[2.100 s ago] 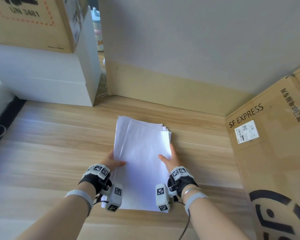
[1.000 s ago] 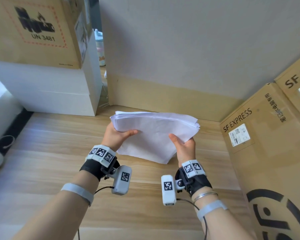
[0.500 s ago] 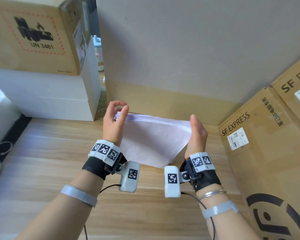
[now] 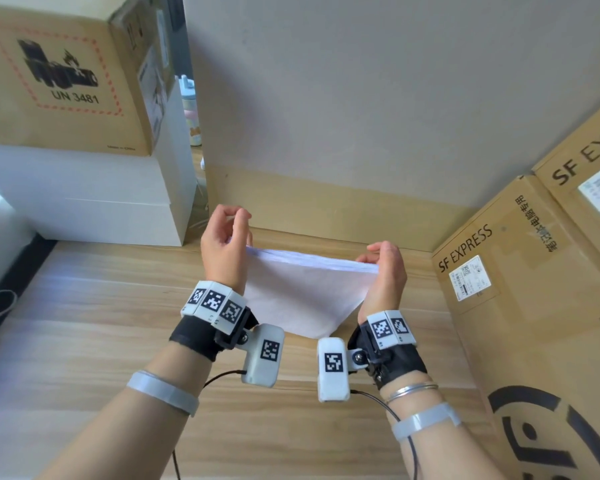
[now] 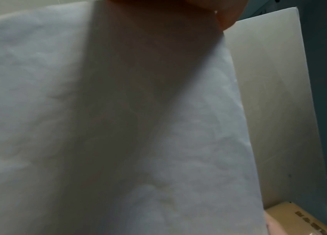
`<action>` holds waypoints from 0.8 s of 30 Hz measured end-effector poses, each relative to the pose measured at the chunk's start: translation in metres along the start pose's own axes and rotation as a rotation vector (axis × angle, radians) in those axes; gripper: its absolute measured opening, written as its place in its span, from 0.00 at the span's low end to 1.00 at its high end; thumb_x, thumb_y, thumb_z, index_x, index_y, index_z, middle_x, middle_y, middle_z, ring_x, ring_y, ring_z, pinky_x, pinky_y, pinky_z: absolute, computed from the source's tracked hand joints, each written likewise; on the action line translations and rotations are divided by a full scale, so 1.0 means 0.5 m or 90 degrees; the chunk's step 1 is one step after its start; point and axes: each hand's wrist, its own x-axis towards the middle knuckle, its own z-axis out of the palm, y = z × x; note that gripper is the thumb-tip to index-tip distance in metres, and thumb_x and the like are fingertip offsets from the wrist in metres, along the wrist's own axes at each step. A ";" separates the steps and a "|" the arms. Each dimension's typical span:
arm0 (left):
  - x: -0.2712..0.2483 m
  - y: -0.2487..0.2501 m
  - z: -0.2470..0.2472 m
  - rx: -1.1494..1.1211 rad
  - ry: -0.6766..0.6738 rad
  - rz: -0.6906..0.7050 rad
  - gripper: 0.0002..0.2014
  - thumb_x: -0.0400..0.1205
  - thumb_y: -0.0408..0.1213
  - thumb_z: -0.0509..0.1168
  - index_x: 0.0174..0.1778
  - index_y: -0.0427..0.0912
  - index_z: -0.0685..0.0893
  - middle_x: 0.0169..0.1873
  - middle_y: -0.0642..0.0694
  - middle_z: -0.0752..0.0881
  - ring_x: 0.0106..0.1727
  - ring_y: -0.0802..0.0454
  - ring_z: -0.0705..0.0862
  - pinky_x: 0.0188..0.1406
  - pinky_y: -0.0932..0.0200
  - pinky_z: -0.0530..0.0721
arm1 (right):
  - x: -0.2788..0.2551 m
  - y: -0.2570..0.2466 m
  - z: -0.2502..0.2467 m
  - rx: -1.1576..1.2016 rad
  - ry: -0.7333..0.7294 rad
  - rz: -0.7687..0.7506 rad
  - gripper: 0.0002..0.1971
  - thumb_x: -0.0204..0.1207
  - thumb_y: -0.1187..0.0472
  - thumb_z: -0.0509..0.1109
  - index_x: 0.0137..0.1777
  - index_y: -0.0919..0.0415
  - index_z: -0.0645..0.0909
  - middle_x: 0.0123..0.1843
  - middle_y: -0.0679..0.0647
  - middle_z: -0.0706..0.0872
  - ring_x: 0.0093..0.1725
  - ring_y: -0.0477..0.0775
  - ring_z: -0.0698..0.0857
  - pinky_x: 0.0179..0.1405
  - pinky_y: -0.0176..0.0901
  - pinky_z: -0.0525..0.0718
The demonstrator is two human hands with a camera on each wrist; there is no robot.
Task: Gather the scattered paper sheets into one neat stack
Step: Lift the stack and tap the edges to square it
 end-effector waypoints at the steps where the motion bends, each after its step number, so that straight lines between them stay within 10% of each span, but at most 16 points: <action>1: -0.003 -0.001 -0.003 -0.012 -0.001 0.009 0.06 0.77 0.41 0.58 0.34 0.52 0.75 0.20 0.57 0.76 0.23 0.66 0.73 0.28 0.74 0.70 | -0.001 0.004 -0.001 -0.011 -0.004 0.007 0.15 0.66 0.40 0.57 0.30 0.48 0.77 0.33 0.47 0.80 0.34 0.39 0.80 0.47 0.46 0.73; 11: -0.029 -0.056 -0.049 0.049 -0.186 0.070 0.41 0.61 0.58 0.74 0.66 0.55 0.62 0.63 0.68 0.65 0.63 0.88 0.65 0.67 0.88 0.58 | 0.002 0.020 -0.006 0.038 -0.171 0.059 0.31 0.55 0.21 0.63 0.47 0.43 0.82 0.54 0.59 0.78 0.61 0.75 0.75 0.65 0.70 0.70; 14: -0.027 -0.069 -0.053 0.121 -0.199 0.019 0.41 0.63 0.33 0.79 0.66 0.54 0.64 0.61 0.72 0.66 0.64 0.87 0.64 0.69 0.86 0.57 | 0.001 0.025 -0.022 0.027 -0.222 0.060 0.27 0.56 0.32 0.74 0.54 0.41 0.79 0.54 0.60 0.77 0.54 0.65 0.75 0.58 0.60 0.71; 17: -0.021 -0.090 -0.069 0.095 -0.225 -0.129 0.34 0.54 0.42 0.82 0.54 0.59 0.75 0.54 0.64 0.78 0.59 0.60 0.79 0.63 0.64 0.77 | -0.009 0.034 -0.029 -0.030 -0.237 0.128 0.15 0.63 0.65 0.80 0.48 0.54 0.82 0.47 0.56 0.85 0.48 0.53 0.85 0.51 0.48 0.82; 20: -0.024 -0.117 -0.078 0.119 -0.300 -0.264 0.20 0.60 0.38 0.81 0.43 0.52 0.79 0.42 0.53 0.85 0.52 0.45 0.84 0.51 0.59 0.86 | -0.018 0.059 -0.032 -0.118 -0.254 0.177 0.15 0.64 0.74 0.78 0.37 0.53 0.82 0.40 0.48 0.86 0.38 0.44 0.87 0.42 0.39 0.83; 24: -0.027 -0.134 -0.079 0.167 -0.293 -0.248 0.18 0.68 0.24 0.74 0.47 0.48 0.80 0.36 0.61 0.88 0.46 0.59 0.87 0.51 0.62 0.85 | -0.015 0.078 -0.034 -0.131 -0.246 0.188 0.16 0.66 0.73 0.77 0.37 0.50 0.80 0.39 0.46 0.85 0.40 0.42 0.84 0.43 0.38 0.80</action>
